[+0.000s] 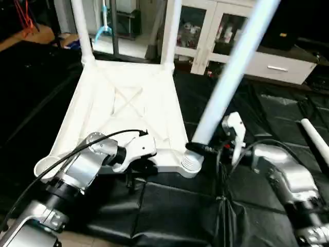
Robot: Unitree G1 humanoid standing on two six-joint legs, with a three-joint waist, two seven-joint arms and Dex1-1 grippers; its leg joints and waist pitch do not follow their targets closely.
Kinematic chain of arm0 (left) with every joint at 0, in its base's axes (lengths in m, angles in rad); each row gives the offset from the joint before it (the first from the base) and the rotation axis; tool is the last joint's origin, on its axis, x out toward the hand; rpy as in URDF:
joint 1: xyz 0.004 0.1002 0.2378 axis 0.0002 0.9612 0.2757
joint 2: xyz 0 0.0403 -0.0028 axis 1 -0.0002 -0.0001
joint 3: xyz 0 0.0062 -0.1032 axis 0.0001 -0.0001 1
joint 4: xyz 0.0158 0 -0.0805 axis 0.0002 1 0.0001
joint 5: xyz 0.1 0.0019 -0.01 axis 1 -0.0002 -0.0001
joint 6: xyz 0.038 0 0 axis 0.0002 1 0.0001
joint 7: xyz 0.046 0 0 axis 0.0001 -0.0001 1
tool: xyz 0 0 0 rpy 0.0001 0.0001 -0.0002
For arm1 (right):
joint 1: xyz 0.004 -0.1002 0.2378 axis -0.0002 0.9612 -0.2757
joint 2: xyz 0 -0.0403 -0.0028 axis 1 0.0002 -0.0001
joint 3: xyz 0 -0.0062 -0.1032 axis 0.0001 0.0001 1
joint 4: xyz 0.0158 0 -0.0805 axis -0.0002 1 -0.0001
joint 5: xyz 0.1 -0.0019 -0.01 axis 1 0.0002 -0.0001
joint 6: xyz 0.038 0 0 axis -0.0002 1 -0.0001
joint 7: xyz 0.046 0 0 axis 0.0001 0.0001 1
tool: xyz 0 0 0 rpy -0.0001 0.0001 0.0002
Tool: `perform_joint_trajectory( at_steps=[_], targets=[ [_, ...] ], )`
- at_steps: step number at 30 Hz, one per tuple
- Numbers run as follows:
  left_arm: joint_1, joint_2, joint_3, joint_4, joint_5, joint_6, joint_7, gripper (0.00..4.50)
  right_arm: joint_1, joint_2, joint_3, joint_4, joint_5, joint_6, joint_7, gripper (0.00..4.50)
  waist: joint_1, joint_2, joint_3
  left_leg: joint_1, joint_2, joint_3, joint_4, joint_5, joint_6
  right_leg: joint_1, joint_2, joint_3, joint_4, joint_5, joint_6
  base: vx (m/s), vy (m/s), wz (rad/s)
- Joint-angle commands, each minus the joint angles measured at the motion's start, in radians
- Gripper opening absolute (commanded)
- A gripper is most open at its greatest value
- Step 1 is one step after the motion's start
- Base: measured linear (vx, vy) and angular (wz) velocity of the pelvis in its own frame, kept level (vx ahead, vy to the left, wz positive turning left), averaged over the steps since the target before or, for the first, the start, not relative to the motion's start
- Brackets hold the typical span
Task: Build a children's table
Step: Insert table leg to table base
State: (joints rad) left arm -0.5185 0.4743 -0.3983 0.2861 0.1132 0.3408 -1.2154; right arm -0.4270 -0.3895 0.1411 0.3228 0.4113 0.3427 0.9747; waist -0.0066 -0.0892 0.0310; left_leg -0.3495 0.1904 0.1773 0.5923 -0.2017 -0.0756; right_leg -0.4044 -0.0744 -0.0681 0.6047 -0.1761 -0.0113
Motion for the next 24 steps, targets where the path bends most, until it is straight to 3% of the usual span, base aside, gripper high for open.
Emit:
perform_joint_trajectory(
  at_steps=[1, 6, 7, 8, 12, 14, 17, 21, 24],
  targets=[
    [0.034, 0.003, -0.047, 0.018, -0.001, 0.016, -0.035, 0.0, -0.017, -0.017, 0.012, 0.114, -0.096, -0.028, -0.032, 1.83, 0.002, 0.008, -0.036, -0.004, 0.044, -0.019, -0.078, -0.289, 0.011, 0.033, -0.07, 0.048, -0.092, -0.421, -0.159, 0.0, 0.0, 0.0],
    [0.032, 0.005, -0.05, 0.016, -0.001, 0.017, -0.04, 0.0, -0.021, -0.026, 0.052, 0.111, -0.103, -0.021, 0.04, 1.83, -0.003, 0.008, -0.035, 0.0, 0.045, -0.021, -0.079, -0.326, 0.006, 0.029, -0.07, 0.048, -0.098, -0.468, -0.14, 0.0, 0.0, 0.0],
    [0.031, 0.007, -0.053, 0.017, 0.0, 0.016, -0.041, 0.0, -0.024, -0.036, 0.095, 0.097, -0.121, -0.031, 0.094, 1.83, -0.001, 0.007, -0.038, 0.0, 0.046, -0.022, -0.079, -0.32, 0.007, 0.03, -0.07, 0.049, -0.096, -0.452, -0.142, 0.0, 0.0, 0.0],
    [0.031, 0.007, -0.053, 0.017, 0.0, 0.016, -0.041, 0.0, -0.024, -0.038, 0.103, 0.094, -0.124, -0.033, 0.103, 1.83, -0.001, 0.007, -0.038, 0.0, 0.046, -0.022, -0.079, -0.32, 0.007, 0.03, -0.07, 0.049, -0.096, -0.452, -0.142, 0.0, 0.0, 0.0],
    [0.031, 0.01, -0.052, 0.015, 0.0, 0.015, -0.038, 0.0, -0.021, -0.067, 0.153, 0.057, -0.135, -0.044, 0.18, 1.83, 0.002, 0.007, -0.041, -0.001, 0.048, -0.018, -0.078, -0.279, 0.017, 0.034, -0.068, 0.05, -0.086, -0.364, -0.166, 0.0, 0.0, 0.0],
    [0.031, 0.011, -0.052, 0.015, 0.0, 0.017, -0.037, 0.0, -0.014, -0.092, 0.179, 0.051, -0.14, -0.06, 0.234, 1.83, 0.008, 0.006, -0.045, 0.0, 0.048, -0.013, -0.077, -0.233, 0.032, 0.038, -0.066, 0.051, -0.079, -0.276, -0.194, 0.0, 0.0, 0.0],
    [0.031, 0.013, -0.052, 0.016, -0.001, 0.018, -0.038, 0.0, -0.007, -0.111, 0.199, 0.059, -0.147, -0.067, 0.282, 1.83, 0.014, 0.005, -0.046, 0.0, 0.048, -0.012, -0.076, -0.214, 0.041, 0.041, -0.066, 0.051, -0.076, -0.25, -0.205, 0.0, 0.0, 0.0],
    [0.031, 0.014, -0.054, 0.017, -0.001, 0.016, -0.039, 0.0, -0.012, -0.1, 0.187, 0.101, -0.16, -0.086, 0.273, 1.83, 0.015, 0.006, -0.043, 0.0, 0.048, -0.013, -0.078, -0.244, 0.033, 0.04, -0.067, 0.05, -0.081, -0.297, -0.201, 0.0, 0.0, 0.0],
    [0.031, 0.014, -0.053, 0.017, -0.002, 0.017, -0.036, 0.0, -0.021, -0.066, 0.133, 0.159, -0.148, -0.096, 0.201, 1.83, 0.012, 0.008, -0.043, 0.003, 0.048, -0.015, -0.08, -0.277, 0.018, 0.036, -0.068, 0.05, -0.087, -0.341, -0.188, 0.0, 0.0, 0.0]
  ],
)
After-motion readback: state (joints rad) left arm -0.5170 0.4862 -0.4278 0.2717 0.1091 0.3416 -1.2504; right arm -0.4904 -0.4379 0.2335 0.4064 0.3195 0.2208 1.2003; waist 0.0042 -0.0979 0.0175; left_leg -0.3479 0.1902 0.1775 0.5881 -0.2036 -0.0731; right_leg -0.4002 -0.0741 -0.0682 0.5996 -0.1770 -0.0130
